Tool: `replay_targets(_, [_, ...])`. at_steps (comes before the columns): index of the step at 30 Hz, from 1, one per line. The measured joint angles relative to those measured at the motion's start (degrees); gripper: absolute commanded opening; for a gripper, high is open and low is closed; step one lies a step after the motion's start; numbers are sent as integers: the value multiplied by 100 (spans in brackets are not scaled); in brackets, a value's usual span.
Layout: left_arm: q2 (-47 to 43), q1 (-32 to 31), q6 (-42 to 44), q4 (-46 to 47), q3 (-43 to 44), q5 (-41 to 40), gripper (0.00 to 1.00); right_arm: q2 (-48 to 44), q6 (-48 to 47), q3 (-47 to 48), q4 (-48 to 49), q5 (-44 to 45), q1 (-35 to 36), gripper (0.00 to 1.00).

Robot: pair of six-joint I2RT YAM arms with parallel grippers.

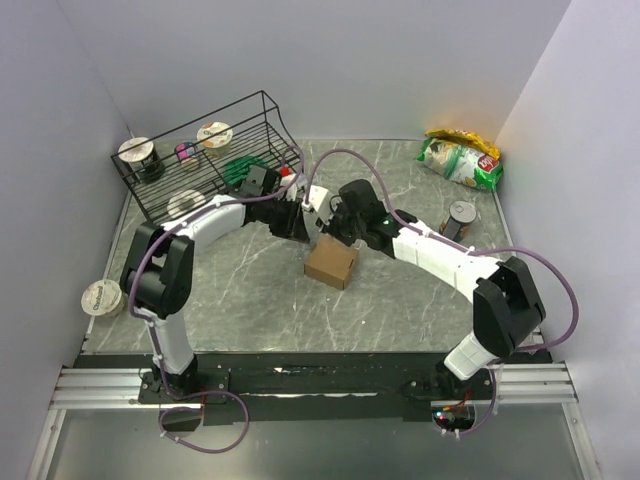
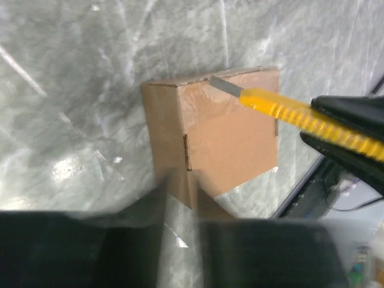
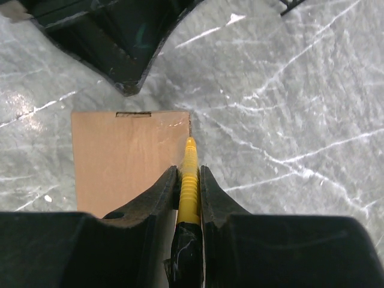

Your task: Unpack the express box

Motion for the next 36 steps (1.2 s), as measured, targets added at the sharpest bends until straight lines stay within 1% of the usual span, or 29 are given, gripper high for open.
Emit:
replay_targets(2, [-103,33,46,-2,-76,-127,63,61,-35,63,55,-87,0,0])
replay_targets(5, [-162,85,70,-17,-144,-243,68,155,-63,153,138,-275,0,0])
replay_targets(8, [-140,122,46,13,-146,-212,67,168,-107,168,160,-422,0,0])
replay_targets(12, [125,140,-11,98,-39,98,66,157,-160,166,170,-498,0,0])
replay_targets(16, [970,107,-103,155,404,551,62,22,-168,98,157,-581,-11,0])
replay_targets(17, [1182,101,-133,162,490,671,59,-28,-168,96,153,-599,-28,0])
replay_targets(20, [1528,120,-310,144,723,1191,55,-149,-168,96,155,-675,-92,0])
replay_targets(27, [1617,107,-415,170,811,1357,52,-190,-282,92,162,-743,-378,0])
replay_targets(36, [1617,107,-420,192,802,1370,52,-210,-363,-238,138,-761,-413,0])
